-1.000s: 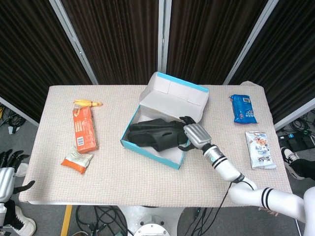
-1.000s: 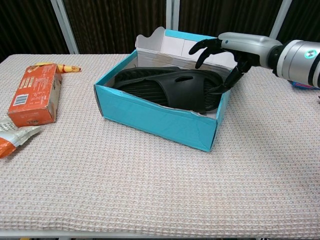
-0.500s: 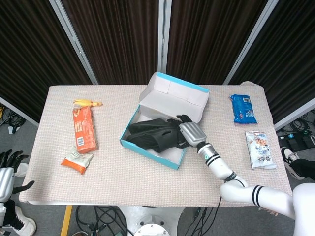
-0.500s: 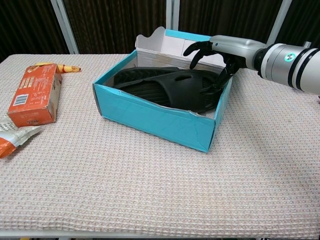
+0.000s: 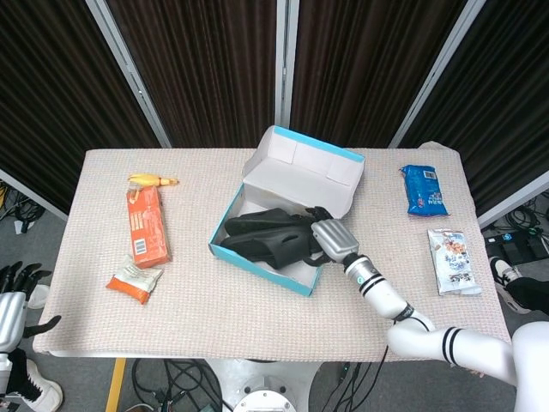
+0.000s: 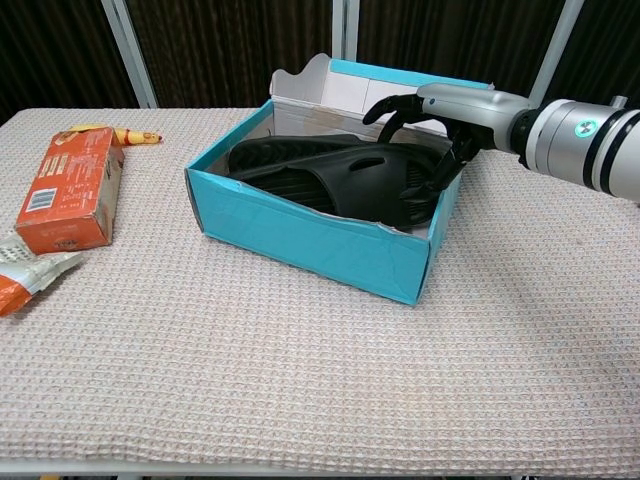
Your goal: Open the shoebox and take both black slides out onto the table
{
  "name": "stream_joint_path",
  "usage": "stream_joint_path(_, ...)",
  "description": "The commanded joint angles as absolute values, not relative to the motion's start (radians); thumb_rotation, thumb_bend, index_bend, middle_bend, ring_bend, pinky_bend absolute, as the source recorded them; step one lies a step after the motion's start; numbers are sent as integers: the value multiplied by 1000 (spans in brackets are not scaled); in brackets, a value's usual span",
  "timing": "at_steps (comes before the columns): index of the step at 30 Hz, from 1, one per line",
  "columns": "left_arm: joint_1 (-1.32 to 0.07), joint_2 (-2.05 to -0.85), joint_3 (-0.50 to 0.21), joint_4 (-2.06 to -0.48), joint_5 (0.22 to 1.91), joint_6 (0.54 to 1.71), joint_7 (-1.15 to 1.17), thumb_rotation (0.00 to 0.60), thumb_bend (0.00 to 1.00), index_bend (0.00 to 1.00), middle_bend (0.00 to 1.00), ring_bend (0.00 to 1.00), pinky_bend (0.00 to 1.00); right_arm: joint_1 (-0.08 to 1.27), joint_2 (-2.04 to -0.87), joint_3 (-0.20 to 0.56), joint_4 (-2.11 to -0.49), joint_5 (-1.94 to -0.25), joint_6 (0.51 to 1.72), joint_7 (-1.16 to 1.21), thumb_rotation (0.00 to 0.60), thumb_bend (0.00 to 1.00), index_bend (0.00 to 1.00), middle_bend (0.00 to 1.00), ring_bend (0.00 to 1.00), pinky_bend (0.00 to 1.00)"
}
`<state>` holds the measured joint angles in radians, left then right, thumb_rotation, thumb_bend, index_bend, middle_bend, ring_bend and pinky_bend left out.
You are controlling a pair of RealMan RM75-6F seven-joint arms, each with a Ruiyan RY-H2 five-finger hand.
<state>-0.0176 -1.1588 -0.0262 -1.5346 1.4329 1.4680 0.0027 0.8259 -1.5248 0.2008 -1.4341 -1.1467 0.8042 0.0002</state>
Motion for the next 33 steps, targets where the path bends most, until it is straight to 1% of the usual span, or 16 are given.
stream_joint_path(1,-19,-1160,-27,-1534,1433,1466,3,600,53,249,151,51,77,810,-1510,186,-1467,-1180,823,10,600,119,141,223,47,12)
stream_joint_path(4,-21,-1161,-27,-1536,1433,1463,4,600,53,249,151,52,77,808,-1505,178,-1485,-1198,827,7,600,120,141,226,59,12)
stream_joint_path(8,-23,-1161,-26,-1536,1432,1460,4,600,53,249,151,52,77,819,-1517,174,-1483,-1214,816,-3,600,129,140,234,99,12)
stream_joint_path(13,-22,-1160,-26,-1540,1427,1457,0,600,53,249,151,52,77,862,-1564,190,-1428,-1182,775,-50,600,135,141,256,133,12)
stream_joint_path(15,-18,-1160,-25,-1538,1426,1459,-4,600,53,249,151,52,77,880,-1584,197,-1408,-1166,760,-69,600,138,148,259,138,12)
stream_joint_path(19,-15,-1162,-22,-1533,1425,1460,-12,600,53,249,151,52,77,905,-1622,204,-1373,-1138,756,-122,600,148,176,277,179,2)
stream_joint_path(22,-12,-1165,-21,-1527,1425,1462,-19,600,53,249,151,51,77,917,-1647,197,-1355,-1129,767,-175,600,160,249,324,240,0)
stream_joint_path(25,-11,-1168,-20,-1521,1425,1462,-26,600,54,249,151,51,77,918,-1675,185,-1337,-1139,804,-229,600,189,369,416,316,0)
stream_joint_path(27,-11,-1170,-20,-1517,1427,1462,-30,600,53,249,151,52,77,914,-1700,178,-1317,-1159,844,-261,600,245,492,507,393,0)
stream_joint_path(28,-11,-1171,-20,-1516,1427,1461,-31,600,53,249,151,51,77,912,-1711,175,-1306,-1169,862,-273,600,270,529,534,418,0)
stream_joint_path(30,-11,-1173,-20,-1512,1427,1461,-35,600,53,249,151,51,77,907,-1733,176,-1281,-1193,899,-284,600,355,642,612,486,0)
stream_joint_path(33,-10,-1173,-19,-1508,1429,1462,-40,600,53,249,151,52,77,901,-1748,183,-1259,-1236,942,-253,600,450,743,681,543,0)
